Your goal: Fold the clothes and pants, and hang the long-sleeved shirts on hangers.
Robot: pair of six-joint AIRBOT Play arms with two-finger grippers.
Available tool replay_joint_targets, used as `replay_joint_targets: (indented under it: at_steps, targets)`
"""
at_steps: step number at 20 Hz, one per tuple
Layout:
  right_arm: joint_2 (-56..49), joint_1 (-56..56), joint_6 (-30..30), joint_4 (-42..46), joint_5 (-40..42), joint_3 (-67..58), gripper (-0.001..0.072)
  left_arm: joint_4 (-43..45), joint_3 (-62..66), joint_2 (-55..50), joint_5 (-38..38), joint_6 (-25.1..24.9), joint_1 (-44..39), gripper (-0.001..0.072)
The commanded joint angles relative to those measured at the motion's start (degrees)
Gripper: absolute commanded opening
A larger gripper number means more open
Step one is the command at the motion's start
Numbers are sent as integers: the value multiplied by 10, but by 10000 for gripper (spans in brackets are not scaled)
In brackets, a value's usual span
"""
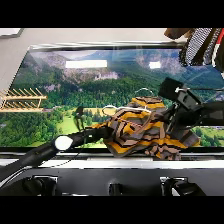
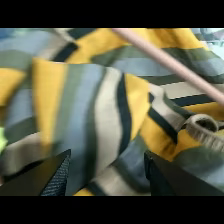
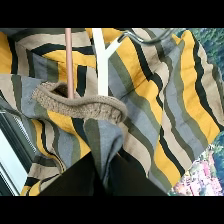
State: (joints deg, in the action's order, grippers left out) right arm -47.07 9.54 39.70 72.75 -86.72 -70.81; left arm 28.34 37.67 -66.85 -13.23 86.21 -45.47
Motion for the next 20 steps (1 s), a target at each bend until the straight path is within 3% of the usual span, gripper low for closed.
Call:
replay_joint_targets:
  at_steps: [1,7,14,15,16,17,18,20]
  targets:
    - [0,0,21,2,1,0,32,1,82,-97,22,29,-33,546]
    - [0,0,32,2,0,0,32,31,120,-148,16,-36,-32,545]
    - [0,0,32,2,1,0,32,190,120,-147,-56,-35,-31,545]
    - [0,0,32,2,1,0,32,195,120,-150,-54,-35,-31,519]
    - [0,0,32,2,2,0,32,195,120,-153,-53,-36,-30,379]
    - [0,0,32,2,3,0,32,195,120,-159,-54,-36,-30,134]
    - [0,0,32,2,3,0,32,195,120,-164,-52,-35,-29,29]
    - [0,0,32,1,3,0,32,195,120,-171,-48,-35,-26,27]
